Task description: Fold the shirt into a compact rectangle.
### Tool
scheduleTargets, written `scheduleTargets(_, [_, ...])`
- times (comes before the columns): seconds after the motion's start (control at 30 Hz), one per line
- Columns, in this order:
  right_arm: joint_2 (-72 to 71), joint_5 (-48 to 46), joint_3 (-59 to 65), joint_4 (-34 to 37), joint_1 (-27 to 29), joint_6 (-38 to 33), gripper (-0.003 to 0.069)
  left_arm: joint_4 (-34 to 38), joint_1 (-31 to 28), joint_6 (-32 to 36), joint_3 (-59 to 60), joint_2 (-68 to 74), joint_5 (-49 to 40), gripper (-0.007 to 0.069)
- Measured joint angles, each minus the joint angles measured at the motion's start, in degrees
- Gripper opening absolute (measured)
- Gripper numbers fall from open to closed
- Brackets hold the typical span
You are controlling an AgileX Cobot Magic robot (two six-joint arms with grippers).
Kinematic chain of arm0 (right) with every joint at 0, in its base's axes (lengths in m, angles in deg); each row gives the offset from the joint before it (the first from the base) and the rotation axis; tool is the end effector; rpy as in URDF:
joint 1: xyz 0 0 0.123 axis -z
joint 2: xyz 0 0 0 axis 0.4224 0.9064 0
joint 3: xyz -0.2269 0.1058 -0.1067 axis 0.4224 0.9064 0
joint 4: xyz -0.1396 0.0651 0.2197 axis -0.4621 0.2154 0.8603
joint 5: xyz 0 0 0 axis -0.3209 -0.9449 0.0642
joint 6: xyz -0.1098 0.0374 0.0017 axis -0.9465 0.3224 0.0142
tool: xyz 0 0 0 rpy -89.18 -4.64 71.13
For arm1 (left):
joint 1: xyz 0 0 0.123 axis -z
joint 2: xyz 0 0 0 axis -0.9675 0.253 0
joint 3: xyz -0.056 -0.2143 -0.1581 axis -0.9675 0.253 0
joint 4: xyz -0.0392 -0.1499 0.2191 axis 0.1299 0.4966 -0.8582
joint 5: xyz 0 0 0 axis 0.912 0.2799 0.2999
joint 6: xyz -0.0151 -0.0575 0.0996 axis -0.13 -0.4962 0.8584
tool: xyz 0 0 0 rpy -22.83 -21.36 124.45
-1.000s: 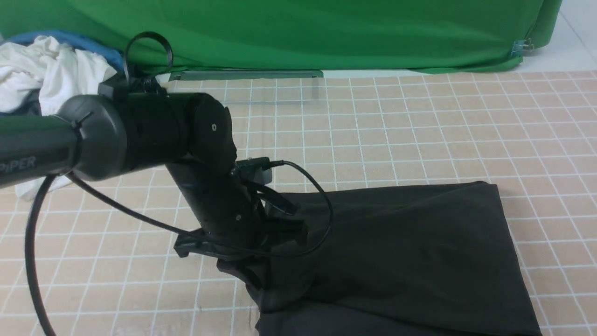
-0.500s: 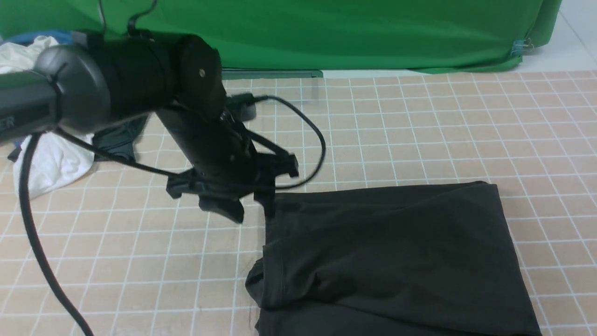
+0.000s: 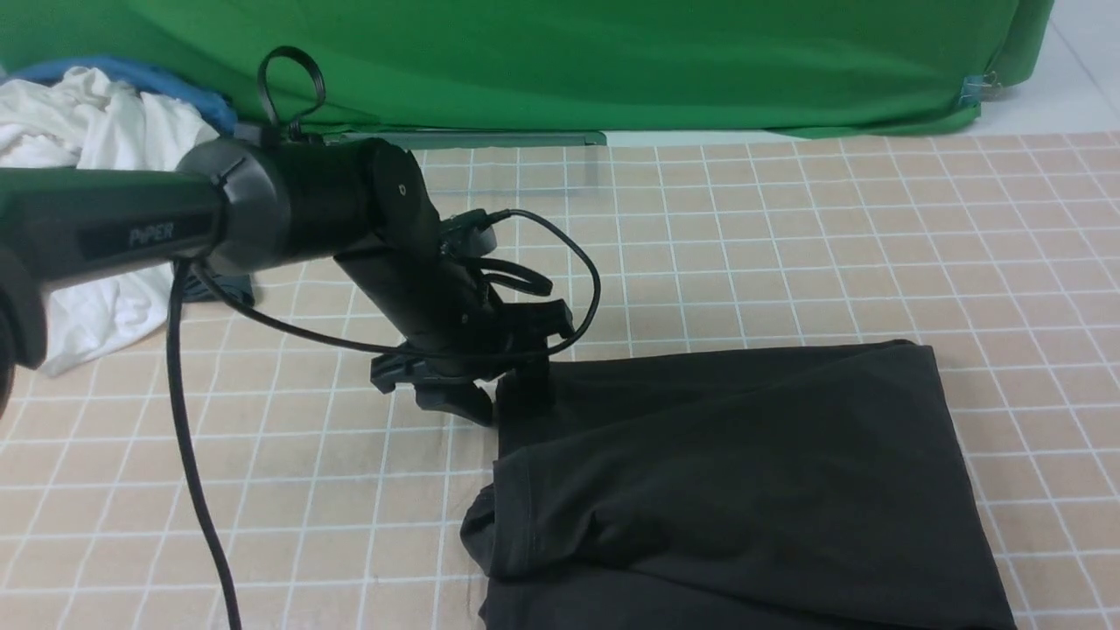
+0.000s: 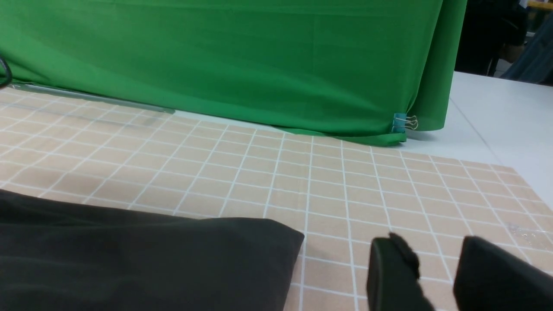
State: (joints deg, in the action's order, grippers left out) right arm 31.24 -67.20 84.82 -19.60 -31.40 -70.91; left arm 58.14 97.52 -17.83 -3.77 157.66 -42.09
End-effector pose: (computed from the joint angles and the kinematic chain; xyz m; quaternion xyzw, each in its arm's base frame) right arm 0.1111 0.0089 0.1960 -0.0394 0.7283 0.0180 0.6838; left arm 0.3715 -0.1835 0.1177 -0.0121 0.9808 -0.1763 0.0829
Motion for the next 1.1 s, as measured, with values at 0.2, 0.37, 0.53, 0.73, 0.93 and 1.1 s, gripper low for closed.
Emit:
scheduleTargets(0.2, [0.0,0.0,0.0,0.0,0.0,0.0,0.0244,-0.1,0.0,0.0,0.0,0.5,1.4,0.0258])
scheduleTargets(0.37, [0.0,0.0,0.0,0.0,0.0,0.0,0.0244,0.0,-0.7,1.2,-0.2,0.8,1.6,0.004])
scheduleTargets(0.53, [0.0,0.0,0.0,0.0,0.0,0.0,0.0244,-3.3,-2.5,1.6,-3.3,1.2,-1.4,0.003])
scheduleTargets(0.73, [0.0,0.0,0.0,0.0,0.0,0.0,0.0244,-7.6,-5.5,4.7,-7.3,1.2,-3.2,0.003])
scheduleTargets(0.93, [0.0,0.0,0.0,0.0,0.0,0.0,0.0244,-8.7,-6.2,6.3,-7.5,1.3,-1.9,0.003])
scheduleTargets(1.1, [0.0,0.0,0.0,0.0,0.0,0.0,0.0244,-8.8,-6.3,6.5,-7.5,1.5,-0.5,0.0031])
